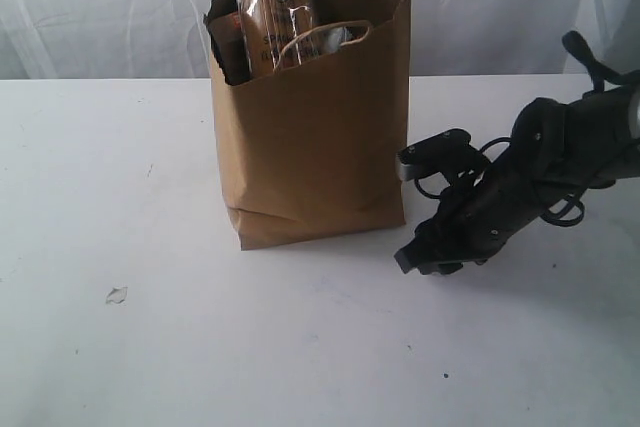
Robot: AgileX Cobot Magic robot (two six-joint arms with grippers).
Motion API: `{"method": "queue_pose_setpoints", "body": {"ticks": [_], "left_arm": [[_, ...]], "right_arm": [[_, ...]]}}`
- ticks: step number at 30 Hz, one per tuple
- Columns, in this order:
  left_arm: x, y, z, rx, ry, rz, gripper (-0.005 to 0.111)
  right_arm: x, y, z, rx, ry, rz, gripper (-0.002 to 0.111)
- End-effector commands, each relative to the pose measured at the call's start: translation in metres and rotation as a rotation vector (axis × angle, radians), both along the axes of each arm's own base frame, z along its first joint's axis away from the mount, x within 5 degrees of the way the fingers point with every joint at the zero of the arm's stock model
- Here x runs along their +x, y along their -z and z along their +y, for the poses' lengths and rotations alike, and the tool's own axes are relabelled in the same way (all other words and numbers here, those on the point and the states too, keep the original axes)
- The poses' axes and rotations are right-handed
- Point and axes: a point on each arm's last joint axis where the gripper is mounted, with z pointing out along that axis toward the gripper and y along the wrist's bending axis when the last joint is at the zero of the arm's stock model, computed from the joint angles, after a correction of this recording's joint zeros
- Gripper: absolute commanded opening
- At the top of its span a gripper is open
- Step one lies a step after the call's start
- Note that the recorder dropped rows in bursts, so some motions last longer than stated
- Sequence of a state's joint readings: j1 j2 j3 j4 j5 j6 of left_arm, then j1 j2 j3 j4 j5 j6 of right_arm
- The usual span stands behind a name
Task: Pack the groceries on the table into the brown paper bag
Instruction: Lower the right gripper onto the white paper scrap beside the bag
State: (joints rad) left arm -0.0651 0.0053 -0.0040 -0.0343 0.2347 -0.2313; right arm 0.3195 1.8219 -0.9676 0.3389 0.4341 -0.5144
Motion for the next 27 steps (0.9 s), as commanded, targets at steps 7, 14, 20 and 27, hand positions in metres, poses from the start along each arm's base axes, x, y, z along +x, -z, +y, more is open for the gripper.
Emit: {"method": "queue_pose_setpoints", "body": {"ticks": [7,14,20,27], "left_arm": [[0.0,0.001,0.0,-0.003,0.006,-0.001,0.0],[0.0,0.001,0.0,-0.003,0.006,-0.001,0.0],[0.0,0.001,0.0,-0.003,0.006,-0.001,0.0],[0.0,0.001,0.0,-0.003,0.006,-0.001,0.0]], "right_arm": [[0.002,0.009,0.001,-0.006,-0.001,0.006,0.03],[0.0,0.01,0.001,-0.005,-0.001,0.023,0.012],[-0.002,0.011,0.001,-0.001,0.012,0.055,0.003],[-0.013,0.003,0.001,0.009,0.018,0.146,0.003]]}}
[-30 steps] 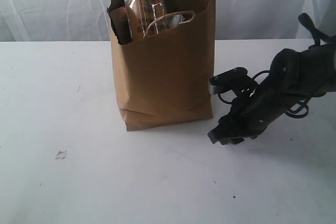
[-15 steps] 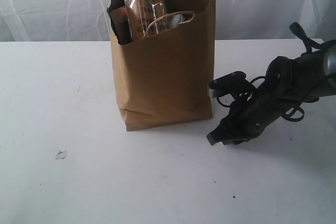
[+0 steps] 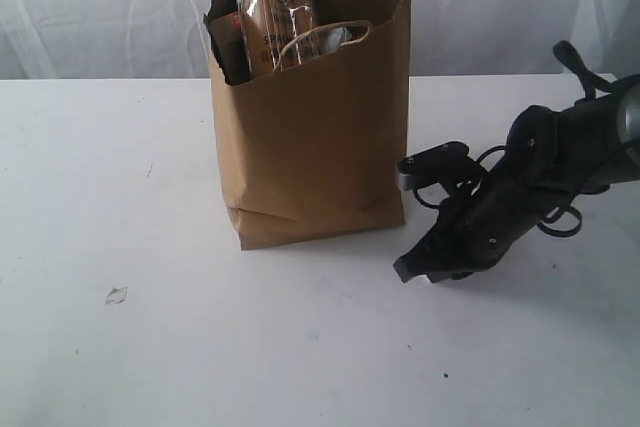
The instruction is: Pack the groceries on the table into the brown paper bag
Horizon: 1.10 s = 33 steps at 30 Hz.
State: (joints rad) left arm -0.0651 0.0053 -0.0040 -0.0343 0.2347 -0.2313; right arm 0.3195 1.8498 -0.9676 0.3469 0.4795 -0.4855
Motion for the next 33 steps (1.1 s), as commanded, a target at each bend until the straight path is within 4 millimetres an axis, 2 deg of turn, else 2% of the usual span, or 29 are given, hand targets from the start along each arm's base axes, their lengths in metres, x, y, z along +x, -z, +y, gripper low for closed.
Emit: {"method": "queue_pose_setpoints", "body": {"ticks": [1,5,8,10,12,14,15,19,22,27,30,33], "left_arm": [[0.0,0.001,0.0,-0.003,0.006,-0.001,0.0],[0.0,0.001,0.0,-0.003,0.006,-0.001,0.0],[0.0,0.001,0.0,-0.003,0.006,-0.001,0.0],[0.0,0.001,0.0,-0.003,0.006,-0.001,0.0],[0.0,0.001,0.0,-0.003,0.006,-0.001,0.0],[0.0,0.001,0.0,-0.003,0.006,-0.001,0.0],[0.0,0.001,0.0,-0.003,0.006,-0.001,0.0],[0.0,0.001,0.0,-0.003,0.006,-0.001,0.0],[0.0,0.001,0.0,-0.003,0.006,-0.001,0.0],[0.0,0.001,0.0,-0.003,0.006,-0.001,0.0],[0.0,0.001,0.0,-0.003,0.006,-0.003,0.0],[0.0,0.001,0.0,-0.003,0.006,-0.003,0.0]], "right_arm": [[-0.012,-0.011,0.0,0.009,-0.009,0.079,0.003],[-0.036,-0.041,0.002,0.07,-0.04,0.22,0.003],[-0.065,-0.077,0.005,0.17,-0.107,0.336,0.003],[-0.085,-0.102,0.011,0.298,-0.19,0.4,0.003],[-0.092,-0.132,0.025,0.506,-0.229,0.345,0.003],[-0.102,-0.164,0.042,0.626,-0.287,0.275,0.0],[-0.107,-0.184,0.054,0.659,-0.351,0.226,0.0],[-0.113,-0.23,0.077,0.706,-0.488,0.102,0.0],[-0.092,-0.265,0.086,0.757,-0.415,-0.218,0.0],[-0.04,-0.298,0.074,0.792,-0.016,-0.75,0.0],[-0.019,-0.297,0.068,0.769,0.137,-0.888,0.0],[-0.006,-0.279,0.074,0.696,0.104,-0.889,0.0]]}}
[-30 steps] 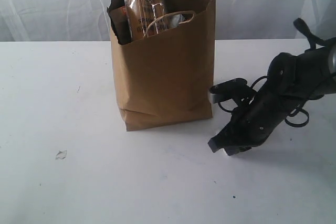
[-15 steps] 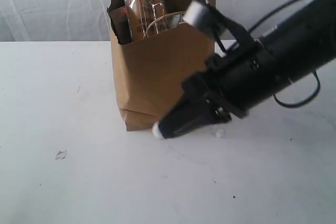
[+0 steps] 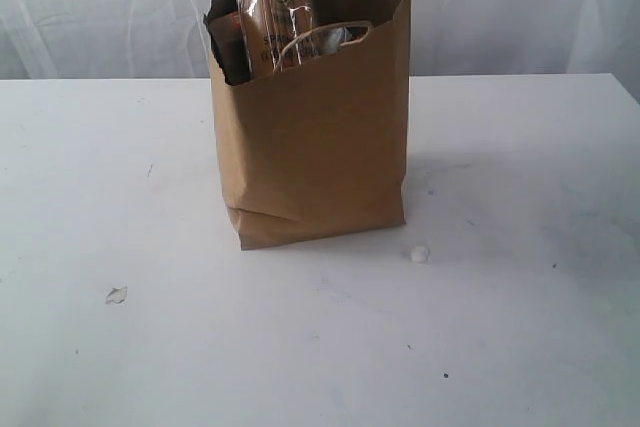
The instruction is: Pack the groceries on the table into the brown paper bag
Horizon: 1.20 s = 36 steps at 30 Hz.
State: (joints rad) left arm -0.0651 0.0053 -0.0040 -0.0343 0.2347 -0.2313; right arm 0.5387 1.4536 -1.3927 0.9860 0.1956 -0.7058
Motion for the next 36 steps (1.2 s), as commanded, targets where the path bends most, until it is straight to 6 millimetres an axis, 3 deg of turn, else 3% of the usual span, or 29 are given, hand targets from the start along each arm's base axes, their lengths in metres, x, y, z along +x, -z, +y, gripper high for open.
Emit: {"method": "queue_pose_setpoints", "body": {"ticks": [1,6,10,16,20,26,31,36], "left_arm": [[0.0,0.001,0.0,-0.003,0.006,-0.003,0.0],[0.0,0.001,0.0,-0.003,0.006,-0.003,0.0],[0.0,0.001,0.0,-0.003,0.006,-0.003,0.0],[0.0,0.001,0.0,-0.003,0.006,-0.003,0.0],[0.0,0.001,0.0,-0.003,0.006,-0.003,0.0],[0.0,0.001,0.0,-0.003,0.006,-0.003,0.0],[0.0,0.001,0.0,-0.003,0.006,-0.003,0.0],[0.0,0.001,0.0,-0.003,0.006,-0.003,0.0]], "right_arm": [[0.023,0.023,0.007,-0.111,0.054,-0.047,0.0],[0.043,0.057,0.02,-0.221,0.03,-0.017,0.0],[0.049,0.07,0.024,-0.24,0.017,0.012,0.006],[0.043,0.065,0.023,-0.298,-0.023,-0.02,0.03],[0.035,0.056,0.015,-0.391,-0.067,-0.075,0.034],[0.016,0.049,-0.019,-0.556,-0.128,0.058,0.028],[0.015,0.068,-0.067,-0.835,0.037,0.332,0.014],[0.011,0.09,-0.102,-0.952,0.174,0.563,0.005]]}}
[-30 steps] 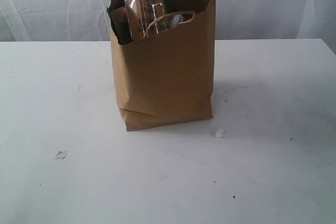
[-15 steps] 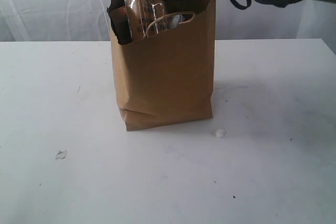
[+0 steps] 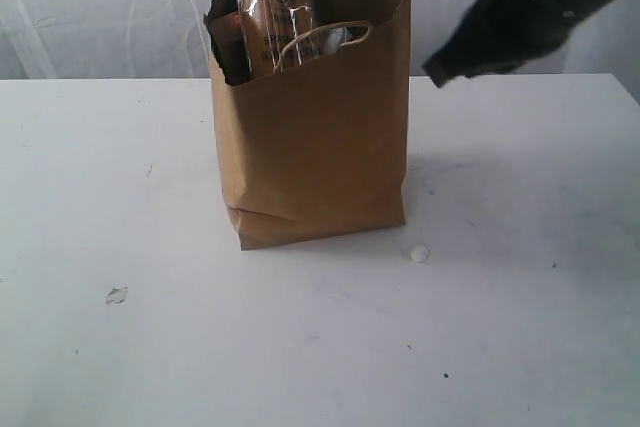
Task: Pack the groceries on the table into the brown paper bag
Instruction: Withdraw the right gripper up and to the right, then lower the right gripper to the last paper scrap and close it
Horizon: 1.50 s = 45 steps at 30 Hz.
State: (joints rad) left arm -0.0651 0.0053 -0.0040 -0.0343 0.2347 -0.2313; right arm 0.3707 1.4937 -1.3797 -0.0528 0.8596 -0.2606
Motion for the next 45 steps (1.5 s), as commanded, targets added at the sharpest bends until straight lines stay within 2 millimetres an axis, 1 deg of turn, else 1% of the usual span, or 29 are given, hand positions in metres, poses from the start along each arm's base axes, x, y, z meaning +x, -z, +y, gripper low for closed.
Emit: {"method": "queue_pose_setpoints", "body": {"ticks": [1,5,9,11,14,15,18,20,22,26,32,36,45], "left_arm": [[0.0,0.001,0.0,-0.003,0.006,-0.003,0.0],[0.0,0.001,0.0,-0.003,0.006,-0.003,0.0],[0.0,0.001,0.0,-0.003,0.006,-0.003,0.0],[0.0,0.001,0.0,-0.003,0.006,-0.003,0.0],[0.0,0.001,0.0,-0.003,0.006,-0.003,0.0],[0.0,0.001,0.0,-0.003,0.006,-0.003,0.0],[0.0,0.001,0.0,-0.003,0.006,-0.003,0.0],[0.0,0.001,0.0,-0.003,0.006,-0.003,0.0],[0.0,0.001,0.0,-0.003,0.006,-0.003,0.0],[0.0,0.001,0.0,-0.003,0.006,-0.003,0.0],[0.0,0.001,0.0,-0.003,0.006,-0.001,0.0],[0.0,0.001,0.0,-0.003,0.006,-0.001,0.0],[0.0,0.001,0.0,-0.003,0.006,-0.001,0.0]], "right_arm": [[-0.008,0.019,-0.029,-0.12,0.151,0.141,0.005],[-0.015,0.044,-0.031,-0.119,0.166,0.234,0.005],[-0.016,0.068,-0.023,-0.043,0.128,0.267,0.005],[-0.013,0.076,-0.018,-0.031,0.071,0.262,0.006],[-0.008,0.089,-0.009,0.017,0.012,0.303,0.016],[-0.006,0.096,-0.005,0.032,-0.01,0.33,0.021],[0.002,0.116,0.001,0.042,-0.05,0.383,0.031],[0.009,0.131,0.004,0.028,-0.057,0.4,0.034],[0.018,0.148,0.006,0.02,-0.055,0.4,0.034],[0.032,0.173,0.01,0.041,-0.026,0.384,0.034],[0.037,0.204,0.013,0.046,-0.002,0.453,0.034],[0.039,0.215,0.014,0.042,0.004,0.467,0.034],[0.048,0.217,0.015,0.061,0.024,0.379,0.034]]}}
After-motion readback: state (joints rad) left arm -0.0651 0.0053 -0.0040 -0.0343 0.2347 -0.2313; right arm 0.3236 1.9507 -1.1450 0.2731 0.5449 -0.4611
